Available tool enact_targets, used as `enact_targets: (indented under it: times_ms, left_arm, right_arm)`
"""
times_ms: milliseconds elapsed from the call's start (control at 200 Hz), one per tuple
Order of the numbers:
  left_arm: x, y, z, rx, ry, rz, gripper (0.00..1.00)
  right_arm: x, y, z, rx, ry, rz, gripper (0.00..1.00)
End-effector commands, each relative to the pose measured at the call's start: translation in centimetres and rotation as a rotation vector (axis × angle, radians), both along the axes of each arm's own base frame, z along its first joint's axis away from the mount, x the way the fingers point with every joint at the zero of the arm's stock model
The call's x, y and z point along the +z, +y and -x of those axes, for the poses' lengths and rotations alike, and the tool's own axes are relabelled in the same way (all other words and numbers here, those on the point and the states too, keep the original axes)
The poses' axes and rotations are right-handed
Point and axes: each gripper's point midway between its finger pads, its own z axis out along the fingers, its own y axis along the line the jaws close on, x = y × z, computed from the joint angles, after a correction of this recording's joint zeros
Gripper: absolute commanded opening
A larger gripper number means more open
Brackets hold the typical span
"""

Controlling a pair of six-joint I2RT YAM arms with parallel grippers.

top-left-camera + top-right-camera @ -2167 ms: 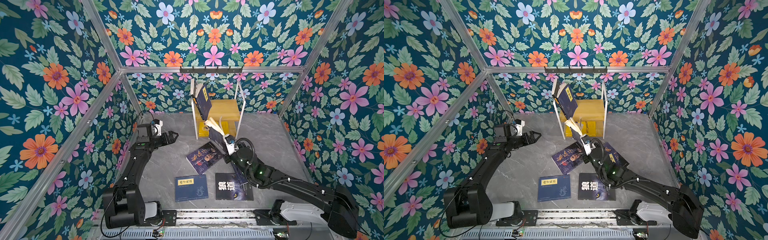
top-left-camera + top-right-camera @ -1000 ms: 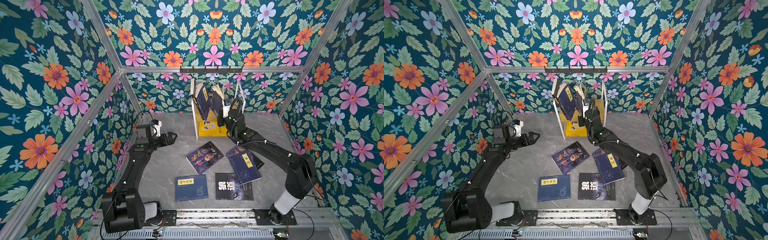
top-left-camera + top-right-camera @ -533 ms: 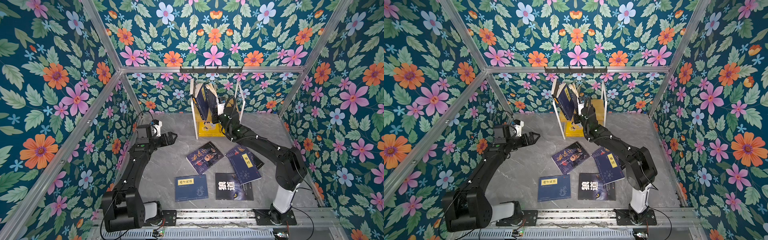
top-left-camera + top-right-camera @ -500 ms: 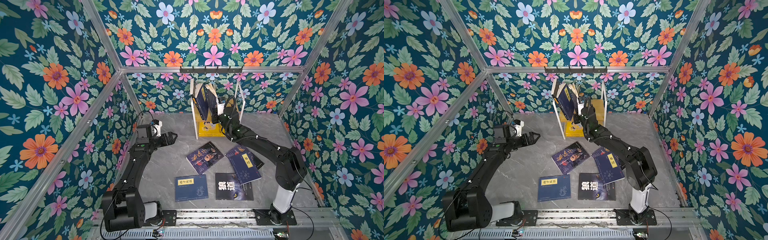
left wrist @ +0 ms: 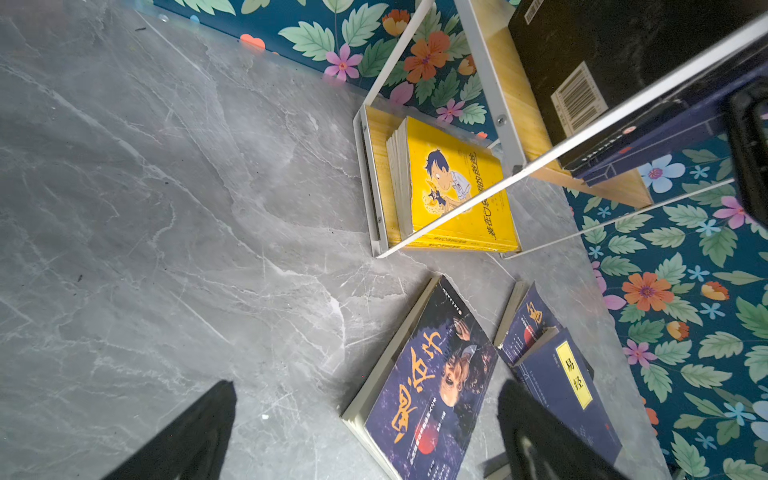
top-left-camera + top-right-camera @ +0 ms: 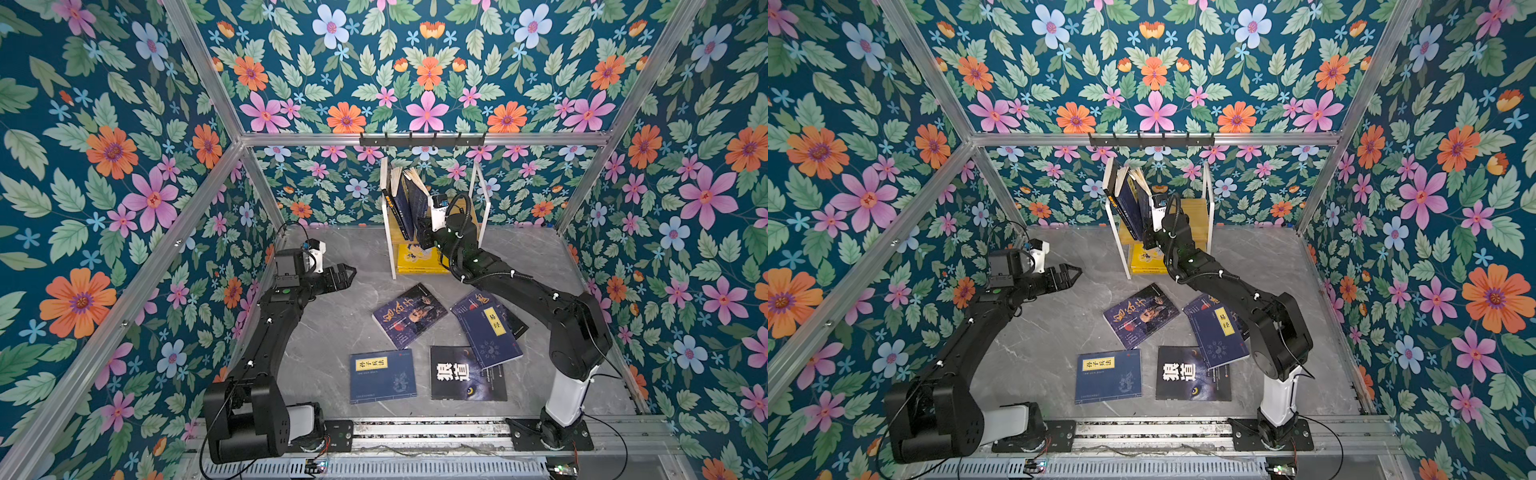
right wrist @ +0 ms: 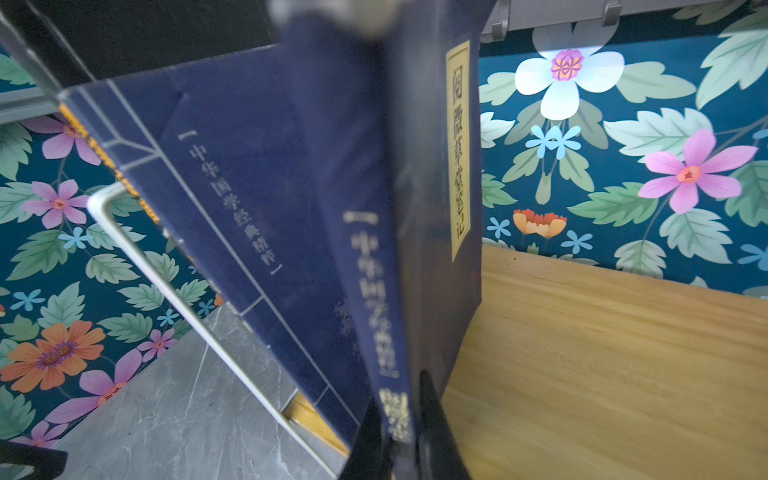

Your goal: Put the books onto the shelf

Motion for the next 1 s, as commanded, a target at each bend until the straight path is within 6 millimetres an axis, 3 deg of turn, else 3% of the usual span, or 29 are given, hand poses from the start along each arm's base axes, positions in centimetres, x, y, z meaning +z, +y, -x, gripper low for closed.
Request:
enact_targets:
  times_ms: [0,355,995]
  left_arm:
    - [0.5,-0.1,0.0,-0.012,-0.024,-0.003,1.0]
    - [0.4,0.2,-0.2,0.002,-0.019,-0.019,1.0]
    - [0.2,0.6,-0.3,0.013,-0.015,-0.022,1.0]
  right_arm:
    - [-1.4,0.9,0.5,0.047,0.061,0.008,0.12]
    - [-1.7,1.6,1.0,0.097,0.066,0.003,0.29]
    - [-1.0,4.0,2.6,0.295,0.013,0.118,0.5]
